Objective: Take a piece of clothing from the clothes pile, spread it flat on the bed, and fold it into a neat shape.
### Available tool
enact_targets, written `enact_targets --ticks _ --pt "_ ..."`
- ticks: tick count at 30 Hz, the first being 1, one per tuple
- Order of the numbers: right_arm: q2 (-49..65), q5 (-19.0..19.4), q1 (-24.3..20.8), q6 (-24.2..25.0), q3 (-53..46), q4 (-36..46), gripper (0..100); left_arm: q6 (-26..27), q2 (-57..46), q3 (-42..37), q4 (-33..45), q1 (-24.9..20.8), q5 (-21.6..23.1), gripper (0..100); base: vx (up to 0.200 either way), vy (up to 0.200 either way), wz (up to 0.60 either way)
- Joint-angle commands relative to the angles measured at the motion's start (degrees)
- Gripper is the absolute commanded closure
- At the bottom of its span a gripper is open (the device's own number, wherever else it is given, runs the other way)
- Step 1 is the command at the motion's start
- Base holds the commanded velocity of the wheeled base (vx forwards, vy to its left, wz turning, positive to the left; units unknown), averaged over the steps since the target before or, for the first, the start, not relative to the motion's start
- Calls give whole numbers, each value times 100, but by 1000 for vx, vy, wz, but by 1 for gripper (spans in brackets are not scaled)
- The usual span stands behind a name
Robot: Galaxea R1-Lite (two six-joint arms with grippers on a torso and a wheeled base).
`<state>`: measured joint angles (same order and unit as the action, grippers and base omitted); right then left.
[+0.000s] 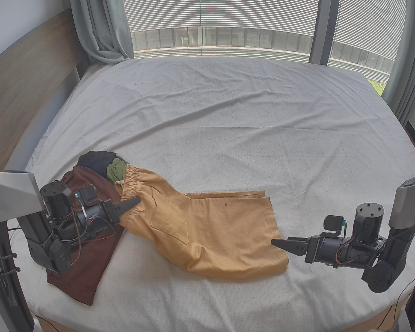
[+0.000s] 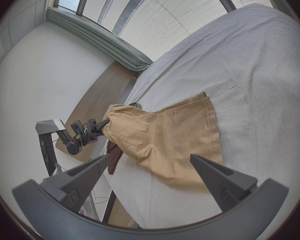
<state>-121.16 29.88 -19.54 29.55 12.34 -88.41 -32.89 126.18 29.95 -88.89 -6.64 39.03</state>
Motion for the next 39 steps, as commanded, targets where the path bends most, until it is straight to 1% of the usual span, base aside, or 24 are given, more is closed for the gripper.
enact_targets --ticks 1,6,13,23,26,31,34,39 --pt "22 106 188 -2 6 -10 0 -112 3 336 4 -601 -133 100 0 0 0" --pt "58 185 398 -11 32 -1 0 -402 99 591 4 -962 -177 100 0 0 0" --pt "49 185 495 -11 67 -1 0 -446 398 898 4 -1375 -194 100 0 0 0" --pt "58 194 557 -2 76 -1 0 -473 635 1100 4 -1665 -274 100 0 0 0" --pt "66 194 583 -2 76 -1 0 -622 732 1215 4 -1849 -282 100 0 0 0" --pt "84 211 645 -11 76 -10 0 -719 1066 1619 12 -2131 -555 100 0 0 0" --pt "102 246 653 -11 76 -10 0 -719 1242 1742 4 -2227 -564 100 0 0 0" --pt "102 246 662 -11 85 -1 0 -921 1391 1918 4 -2333 -564 100 0 0 0"
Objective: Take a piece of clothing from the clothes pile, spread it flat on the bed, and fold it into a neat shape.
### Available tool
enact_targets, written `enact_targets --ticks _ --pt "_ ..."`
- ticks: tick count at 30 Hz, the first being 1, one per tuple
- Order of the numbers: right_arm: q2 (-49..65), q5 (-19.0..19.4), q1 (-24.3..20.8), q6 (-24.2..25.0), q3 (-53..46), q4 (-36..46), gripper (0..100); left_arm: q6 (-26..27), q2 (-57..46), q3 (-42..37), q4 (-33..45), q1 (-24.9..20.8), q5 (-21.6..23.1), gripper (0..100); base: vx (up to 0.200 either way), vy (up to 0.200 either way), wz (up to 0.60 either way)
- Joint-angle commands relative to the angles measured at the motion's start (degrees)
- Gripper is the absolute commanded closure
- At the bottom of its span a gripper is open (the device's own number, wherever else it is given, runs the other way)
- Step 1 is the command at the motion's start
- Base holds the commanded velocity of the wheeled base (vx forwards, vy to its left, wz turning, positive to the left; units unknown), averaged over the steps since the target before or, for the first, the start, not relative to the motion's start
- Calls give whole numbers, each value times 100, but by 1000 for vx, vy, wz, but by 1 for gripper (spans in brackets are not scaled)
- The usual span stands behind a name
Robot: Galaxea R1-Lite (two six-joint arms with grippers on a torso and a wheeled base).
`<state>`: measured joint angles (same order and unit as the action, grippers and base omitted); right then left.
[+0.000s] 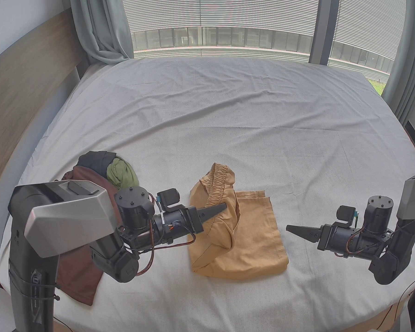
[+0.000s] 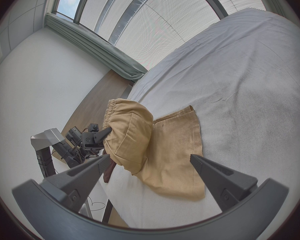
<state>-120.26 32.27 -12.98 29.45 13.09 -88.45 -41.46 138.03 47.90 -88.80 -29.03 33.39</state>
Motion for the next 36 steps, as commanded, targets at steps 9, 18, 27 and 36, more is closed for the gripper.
enact_targets --ticks 9,18,27,36 --pt "11 -1 24 -1 18 4 0 -257 549 334 11 -349 -8 100 0 0 0" --pt "3 -1 24 -10 18 4 0 -319 628 334 20 -349 -8 0 0 0 0" --pt "-50 -1 -2 -18 -8 12 0 -275 628 343 3 -218 -219 0 0 0 0" --pt "-120 -19 -38 -45 -123 21 0 -196 -110 -237 3 160 -193 0 0 0 0"
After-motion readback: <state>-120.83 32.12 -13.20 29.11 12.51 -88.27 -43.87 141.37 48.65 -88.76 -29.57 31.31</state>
